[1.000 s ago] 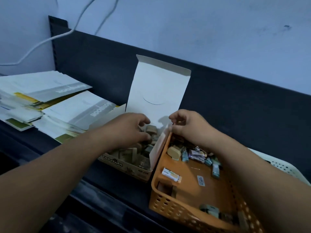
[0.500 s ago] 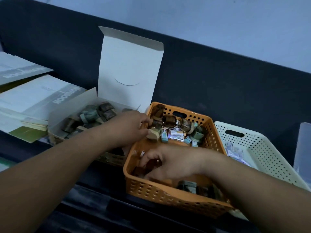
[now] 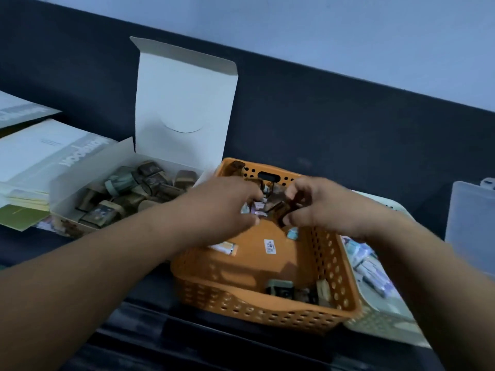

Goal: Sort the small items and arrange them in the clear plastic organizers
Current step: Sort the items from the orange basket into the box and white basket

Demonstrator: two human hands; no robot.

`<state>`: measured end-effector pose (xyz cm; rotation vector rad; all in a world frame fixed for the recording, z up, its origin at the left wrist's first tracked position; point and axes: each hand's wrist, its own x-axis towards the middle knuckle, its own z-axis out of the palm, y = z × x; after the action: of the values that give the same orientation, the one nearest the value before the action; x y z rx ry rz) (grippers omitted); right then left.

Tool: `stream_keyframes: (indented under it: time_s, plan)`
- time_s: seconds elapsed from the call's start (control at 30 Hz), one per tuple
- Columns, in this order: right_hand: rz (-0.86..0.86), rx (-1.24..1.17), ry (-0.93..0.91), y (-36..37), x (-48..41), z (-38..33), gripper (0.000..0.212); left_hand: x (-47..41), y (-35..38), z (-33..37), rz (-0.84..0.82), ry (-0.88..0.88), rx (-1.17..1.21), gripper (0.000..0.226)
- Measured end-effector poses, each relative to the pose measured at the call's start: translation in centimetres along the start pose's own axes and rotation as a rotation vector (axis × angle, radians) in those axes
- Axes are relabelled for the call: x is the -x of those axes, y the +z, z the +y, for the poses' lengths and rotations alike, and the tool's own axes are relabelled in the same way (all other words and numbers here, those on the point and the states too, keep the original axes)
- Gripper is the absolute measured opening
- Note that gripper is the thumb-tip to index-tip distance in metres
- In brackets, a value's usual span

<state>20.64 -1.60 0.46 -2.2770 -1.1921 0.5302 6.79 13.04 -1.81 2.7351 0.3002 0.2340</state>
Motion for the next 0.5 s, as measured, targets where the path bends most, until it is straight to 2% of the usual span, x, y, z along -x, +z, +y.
stream_keyframes:
  time_s: [0.07, 0.13, 0.2, 0.3, 0.5]
  plan:
    - [0.112, -0.077, 0.012, -1.2, 0.9, 1.1, 0.026, -0.2, 0.9, 1.5, -0.272, 0.005, 0.129, 0.046]
    - [0.164, -0.134, 0.032, -1.7, 1.7, 2.0, 0.024, -0.7, 2.1, 2.8, -0.560, 0.005, 0.138, 0.047]
    - [0.173, -0.177, 0.045, -1.7, 2.1, 2.7, 0.024, -1.2, 3.2, 3.8, -0.752, 0.030, 0.109, 0.044]
    - [0.172, -0.203, 0.052, -1.4, 2.6, 3.6, 0.023, -1.8, 4.4, 4.7, -0.848, 0.073, 0.136, 0.046]
    - [0.164, -0.249, 0.037, -1.0, 2.8, 3.9, 0.022, -2.1, 5.1, 4.0, -0.869, 0.003, 0.160, 0.045]
